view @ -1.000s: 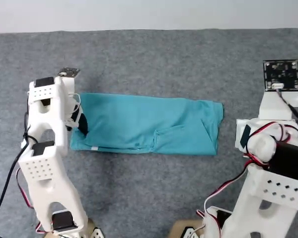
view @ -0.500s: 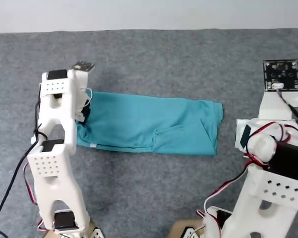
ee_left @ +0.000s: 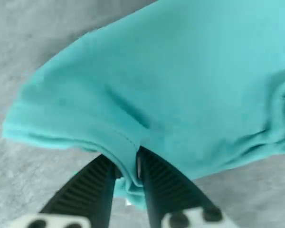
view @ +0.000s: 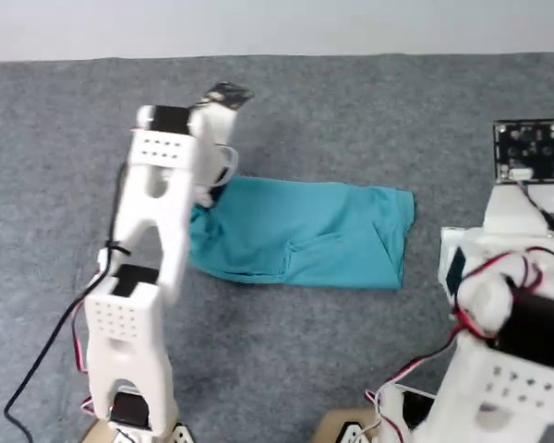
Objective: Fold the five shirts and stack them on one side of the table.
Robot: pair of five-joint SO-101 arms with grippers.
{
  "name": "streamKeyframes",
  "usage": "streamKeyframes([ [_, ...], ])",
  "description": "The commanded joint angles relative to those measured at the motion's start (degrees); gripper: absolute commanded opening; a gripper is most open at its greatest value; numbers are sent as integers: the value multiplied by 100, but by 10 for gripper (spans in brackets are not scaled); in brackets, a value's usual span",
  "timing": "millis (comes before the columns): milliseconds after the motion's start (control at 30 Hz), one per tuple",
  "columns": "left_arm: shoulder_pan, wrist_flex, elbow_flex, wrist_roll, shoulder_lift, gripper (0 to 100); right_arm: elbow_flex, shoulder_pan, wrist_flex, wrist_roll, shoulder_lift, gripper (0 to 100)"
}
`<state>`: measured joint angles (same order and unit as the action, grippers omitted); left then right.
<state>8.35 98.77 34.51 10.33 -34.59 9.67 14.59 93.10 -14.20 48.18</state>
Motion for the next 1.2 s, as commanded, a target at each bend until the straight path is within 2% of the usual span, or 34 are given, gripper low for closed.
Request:
streamKeyframes([
  [0, 624, 167, 198, -255, 422, 5, -35, 321, 57, -387, 277, 9],
  [267, 1785, 158, 760, -677, 360, 5, -35, 1622, 57, -1064, 321, 9],
  [567, 2725, -9, 1218, -756, 281, 5, 255, 2202, 57, -1257, 365, 9],
  [967, 2971, 167, 2703, -949, -826, 6, 273, 2536, 57, -1257, 365, 9],
  [1167, 3095, 158, 2897, -949, -844, 6, 273, 2527, 57, -1257, 365, 9],
])
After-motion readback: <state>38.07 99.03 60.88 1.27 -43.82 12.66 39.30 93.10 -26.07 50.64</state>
